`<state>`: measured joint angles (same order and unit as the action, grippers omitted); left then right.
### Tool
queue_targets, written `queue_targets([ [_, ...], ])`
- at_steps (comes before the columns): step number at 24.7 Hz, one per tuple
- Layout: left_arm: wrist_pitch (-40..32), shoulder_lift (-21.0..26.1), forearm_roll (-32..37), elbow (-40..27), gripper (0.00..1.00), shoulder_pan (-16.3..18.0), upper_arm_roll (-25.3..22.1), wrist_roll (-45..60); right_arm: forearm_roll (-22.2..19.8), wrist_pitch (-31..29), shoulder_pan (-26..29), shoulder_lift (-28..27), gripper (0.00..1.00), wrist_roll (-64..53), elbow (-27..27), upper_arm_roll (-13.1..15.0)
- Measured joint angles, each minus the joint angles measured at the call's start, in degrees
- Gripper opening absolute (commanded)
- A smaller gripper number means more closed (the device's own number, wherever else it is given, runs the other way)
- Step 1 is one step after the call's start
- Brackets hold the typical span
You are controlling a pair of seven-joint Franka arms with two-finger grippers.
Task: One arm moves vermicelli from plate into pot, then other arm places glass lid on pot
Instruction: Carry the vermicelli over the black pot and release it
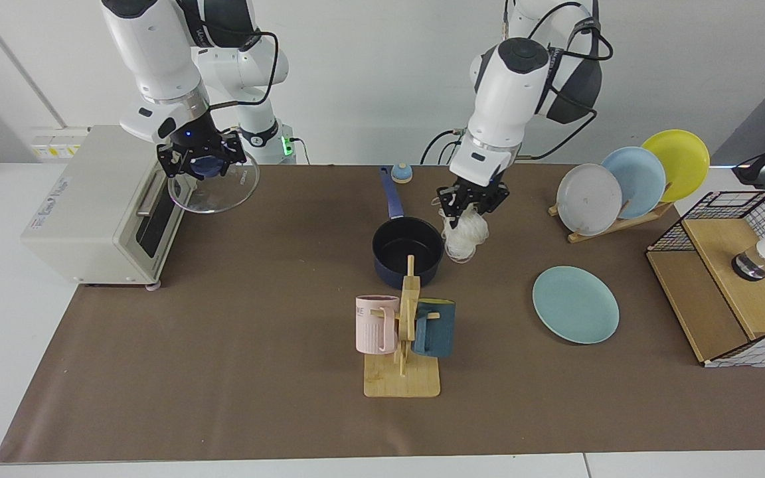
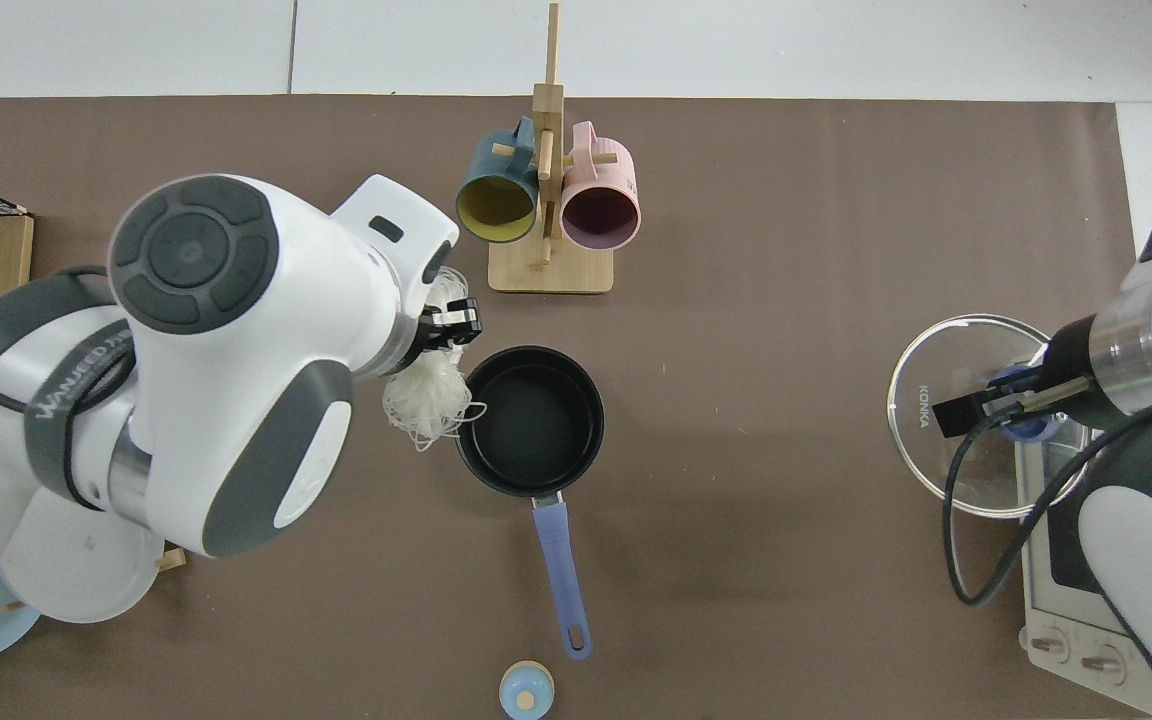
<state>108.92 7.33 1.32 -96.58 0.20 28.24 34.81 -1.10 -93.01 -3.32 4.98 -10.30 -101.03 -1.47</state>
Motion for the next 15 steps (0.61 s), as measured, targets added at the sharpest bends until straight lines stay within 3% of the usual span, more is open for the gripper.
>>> queue_targets([
  [7,3.9,-0.2,-0.5,-5.3,0.0,-0.7,2.7,0.3,0.0,-1.2,0.0,-1.6,0.0,0.0,0.0,0.1],
  [15,13.3,0.5,-0.5,-12.7,0.0,-3.1,4.6,3.3,0.0,-2.4,0.0,-2.0,0.0,0.1,0.0,0.1],
])
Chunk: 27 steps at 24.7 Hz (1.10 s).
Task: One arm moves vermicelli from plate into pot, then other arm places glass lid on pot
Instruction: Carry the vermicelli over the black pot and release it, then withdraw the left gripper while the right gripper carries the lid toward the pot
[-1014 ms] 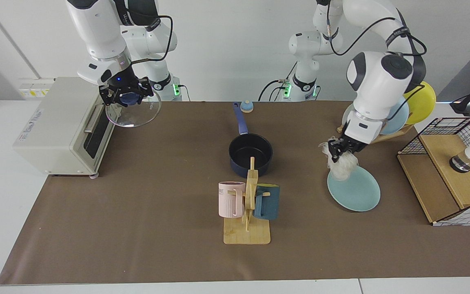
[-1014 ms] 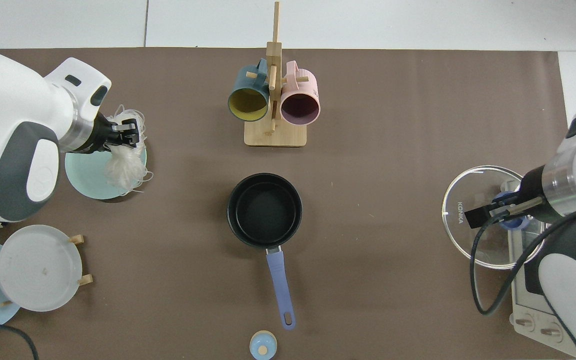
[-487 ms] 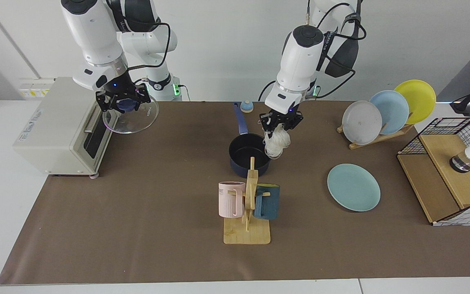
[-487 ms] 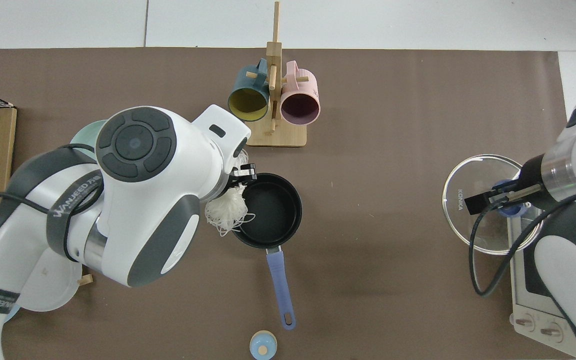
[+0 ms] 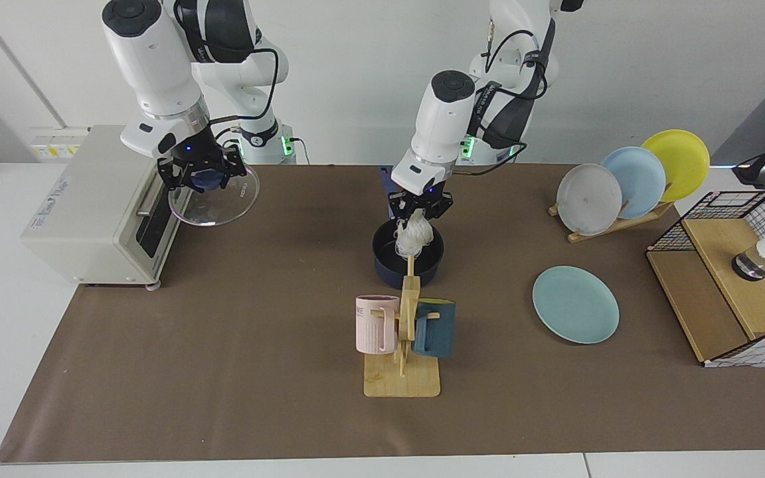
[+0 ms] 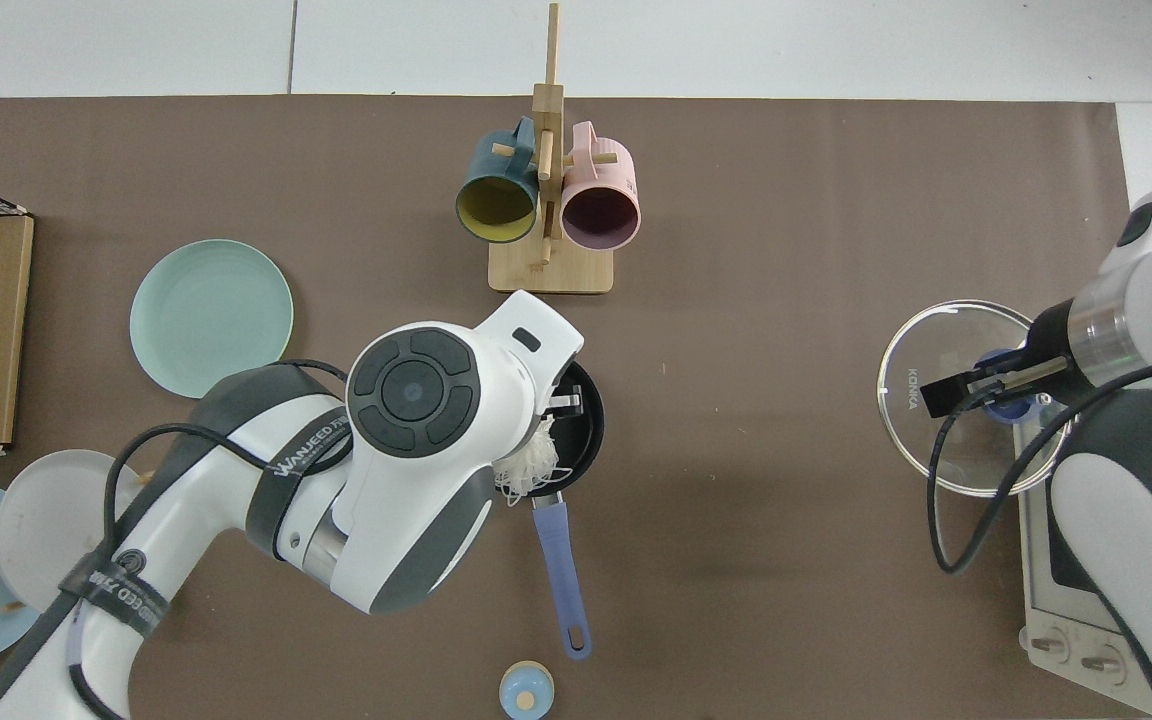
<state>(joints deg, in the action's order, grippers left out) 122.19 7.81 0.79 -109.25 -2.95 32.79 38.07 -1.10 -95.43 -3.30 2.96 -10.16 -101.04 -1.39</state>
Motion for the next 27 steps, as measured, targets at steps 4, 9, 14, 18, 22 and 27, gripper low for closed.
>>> queue_targets([
  [4,2.9,0.1,0.0,-2.4,0.0,-0.5,0.0,0.4,0.0,-0.3,0.0,-0.2,0.0,0.2,0.0,0.0],
  [9,8.1,0.7,0.0,-6.8,0.0,-1.5,0.1,0.8,0.0,-0.3,-0.1,-0.4,0.0,0.4,-0.1,-0.1],
  [14,11.5,1.4,0.0,-8.3,0.0,-1.7,-0.3,1.2,0.0,-2.3,-0.1,-0.6,0.0,0.6,-0.8,-0.3],
  [18,12.6,2.4,0.0,-8.4,0.0,-1.7,-0.6,1.2,0.0,-4.0,-0.1,-0.8,0.0,0.7,-2.0,-0.5],
  [22,13.3,3.7,0.0,-8.4,0.2,-1.7,-0.7,1.2,0.0,-4.2,-0.1,-0.8,0.0,1.1,-2.4,-0.5],
  [27,13.9,4.9,0.0,-8.4,1.0,-1.7,-0.9,1.2,0.1,-4.4,-0.2,-1.1,0.0,2.8,-2.5,-0.5],
])
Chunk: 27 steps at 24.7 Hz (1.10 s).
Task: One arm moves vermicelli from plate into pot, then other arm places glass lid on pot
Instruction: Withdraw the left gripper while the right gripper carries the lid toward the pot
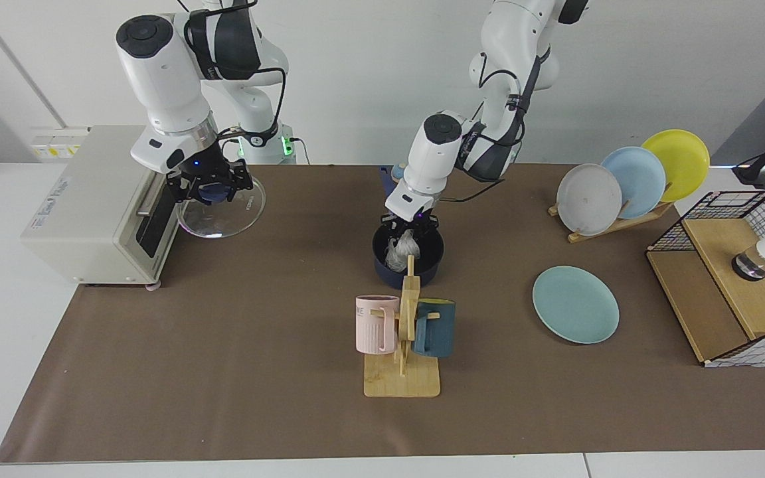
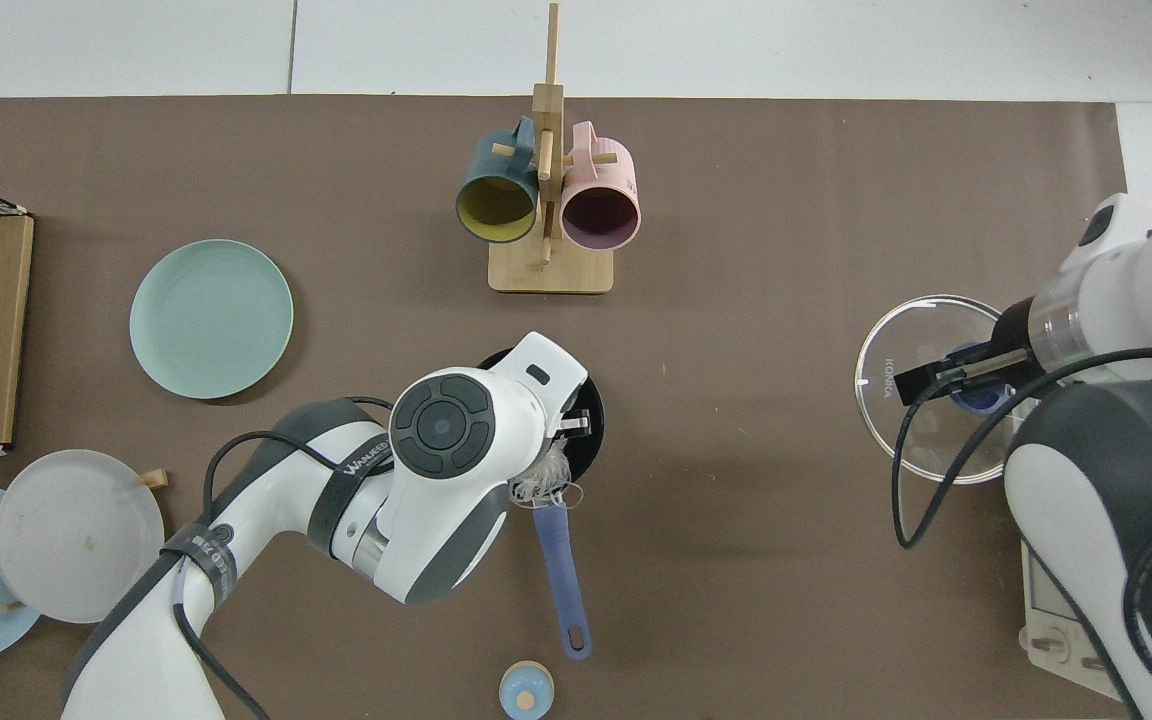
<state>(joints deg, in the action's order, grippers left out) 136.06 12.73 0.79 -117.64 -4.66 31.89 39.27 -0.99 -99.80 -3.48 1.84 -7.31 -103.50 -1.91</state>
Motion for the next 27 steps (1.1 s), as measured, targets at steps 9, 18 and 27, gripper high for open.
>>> queue_targets([
  [9,-6.5,-0.7,0.0,5.1,1.0,1.6,-0.5,-0.1,0.1,-0.3,-0.1,-0.3,0.0,1.5,-0.2,-0.6],
  [18,-23.6,-4.3,0.0,16.4,1.0,5.1,-4.3,-3.7,0.1,-5.0,-0.2,-1.4,0.0,10.3,-2.3,-5.0],
  [27,-35.6,-14.1,-0.2,17.7,1.0,5.3,-14.7,-16.3,0.1,-6.9,-1.7,-3.3,0.0,29.1,-1.9,-13.2],
])
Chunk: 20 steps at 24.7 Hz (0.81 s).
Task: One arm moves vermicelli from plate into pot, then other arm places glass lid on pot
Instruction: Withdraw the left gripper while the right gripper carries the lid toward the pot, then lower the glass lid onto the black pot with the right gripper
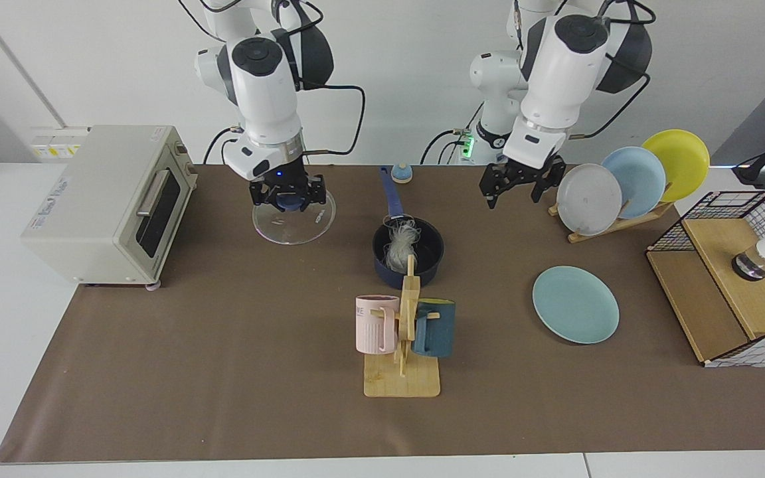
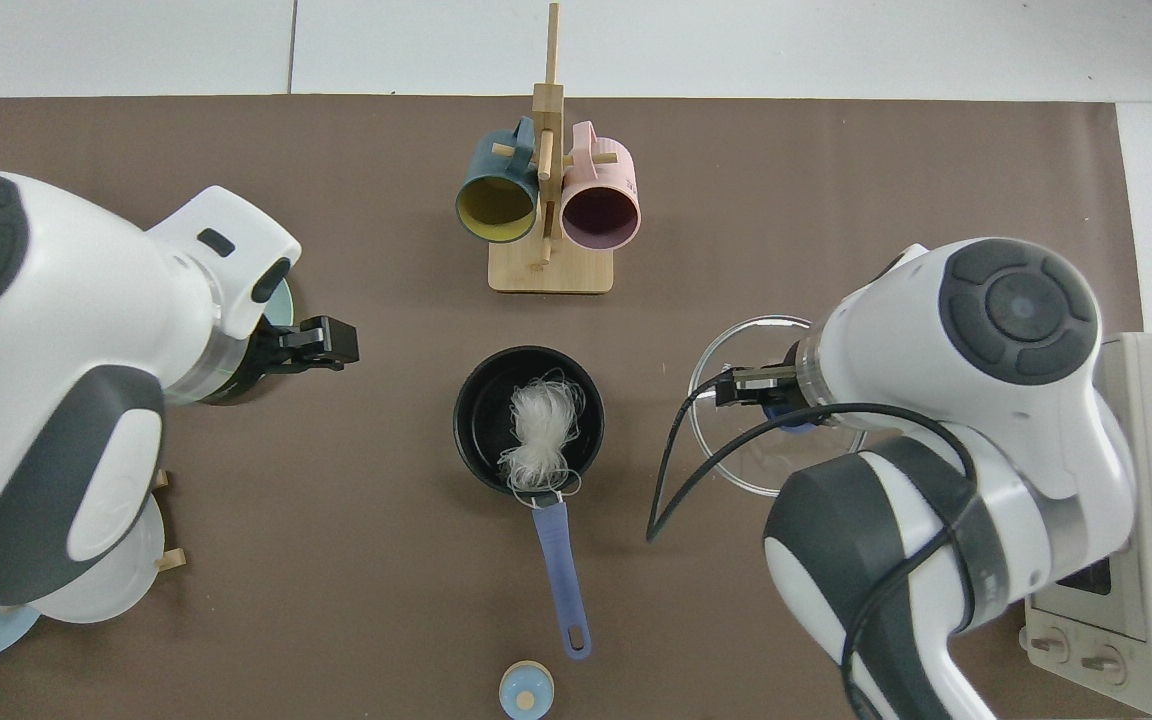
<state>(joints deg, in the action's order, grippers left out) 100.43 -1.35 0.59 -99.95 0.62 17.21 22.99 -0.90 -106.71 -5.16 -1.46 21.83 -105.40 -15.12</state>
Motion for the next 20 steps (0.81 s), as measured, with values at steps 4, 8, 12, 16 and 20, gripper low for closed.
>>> queue_targets([
  [4,-4.1,-3.6,0.0,0.0,1.0,0.0,-4.6,-5.1,0.0,-0.1,-0.8,-1.3,0.0,6.9,0.8,-3.7],
  [8,-6.0,-5.1,-0.8,-0.1,1.0,0.0,-8.5,-8.5,0.0,-0.8,-3.4,-2.9,0.0,12.8,1.2,-4.3],
  [12,-6.0,-5.3,-1.4,-0.2,1.0,0.1,-10.6,-10.7,-0.3,-2.0,-6.7,-5.7,0.0,18.7,3.0,-4.3],
  [16,-5.9,-5.3,-1.6,-0.2,1.0,0.1,-10.9,-11.8,-0.7,-2.1,-9.8,-9.2,0.0,23.3,7.3,-4.4],
  [20,-5.1,-5.3,-2.2,-0.2,1.0,0.0,-10.9,-11.9,-3.2,-2.1,-12.8,-13.5,0.0,28.0,11.8,-4.2],
])
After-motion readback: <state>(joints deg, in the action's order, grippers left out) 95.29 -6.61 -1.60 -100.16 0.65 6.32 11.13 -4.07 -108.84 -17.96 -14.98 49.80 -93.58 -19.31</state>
